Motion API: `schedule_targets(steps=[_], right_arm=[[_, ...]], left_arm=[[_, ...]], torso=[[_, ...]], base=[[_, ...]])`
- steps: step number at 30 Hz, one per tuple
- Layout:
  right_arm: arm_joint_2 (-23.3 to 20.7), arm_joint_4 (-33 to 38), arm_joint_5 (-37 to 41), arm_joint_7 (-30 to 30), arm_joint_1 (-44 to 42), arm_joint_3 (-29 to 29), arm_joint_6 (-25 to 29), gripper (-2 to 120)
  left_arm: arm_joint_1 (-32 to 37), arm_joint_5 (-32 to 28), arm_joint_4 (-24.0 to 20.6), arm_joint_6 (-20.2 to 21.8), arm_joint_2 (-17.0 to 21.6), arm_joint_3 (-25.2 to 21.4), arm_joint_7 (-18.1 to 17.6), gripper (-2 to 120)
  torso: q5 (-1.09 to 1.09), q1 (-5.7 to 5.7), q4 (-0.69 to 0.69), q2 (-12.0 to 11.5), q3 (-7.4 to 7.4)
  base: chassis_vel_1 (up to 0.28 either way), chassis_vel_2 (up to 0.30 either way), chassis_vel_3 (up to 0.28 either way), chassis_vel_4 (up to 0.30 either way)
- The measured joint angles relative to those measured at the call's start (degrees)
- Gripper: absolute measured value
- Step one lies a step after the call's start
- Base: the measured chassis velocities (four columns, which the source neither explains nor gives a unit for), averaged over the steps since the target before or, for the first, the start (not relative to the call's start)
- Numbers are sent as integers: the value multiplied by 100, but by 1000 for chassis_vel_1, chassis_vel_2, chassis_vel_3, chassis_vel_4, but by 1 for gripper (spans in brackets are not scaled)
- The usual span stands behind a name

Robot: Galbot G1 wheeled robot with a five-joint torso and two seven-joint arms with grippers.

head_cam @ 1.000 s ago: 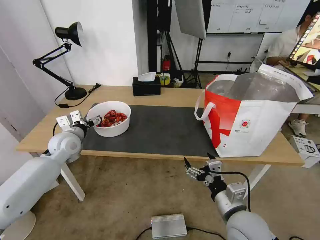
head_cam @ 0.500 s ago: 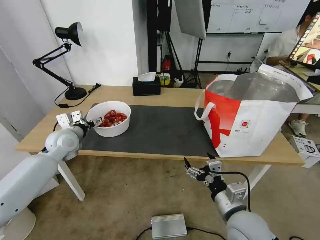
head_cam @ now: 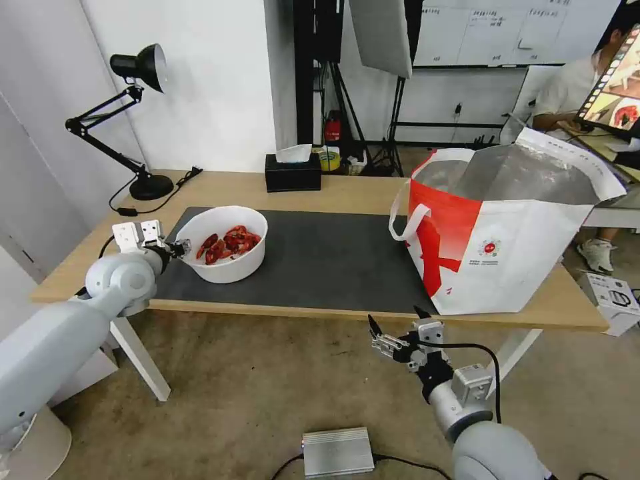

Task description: Pick up the trash from the table and place it into the takeout bag.

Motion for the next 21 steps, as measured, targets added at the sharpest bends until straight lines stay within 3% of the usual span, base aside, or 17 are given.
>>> schedule_targets(steps=[7, 21], right_arm=[[0, 0, 0, 0, 0, 0, 0, 100], [0, 0, 0, 0, 0, 0, 0, 100]], left_arm=[[-80, -19, -23, 38, 10, 101, -27, 3], [-78, -328, -285, 23, 101, -128, -47, 0]], torso=[[0, 0, 0, 0, 0], [0, 0, 0, 0, 0]], base=[[0, 0, 0, 0], [0, 0, 0, 0]])
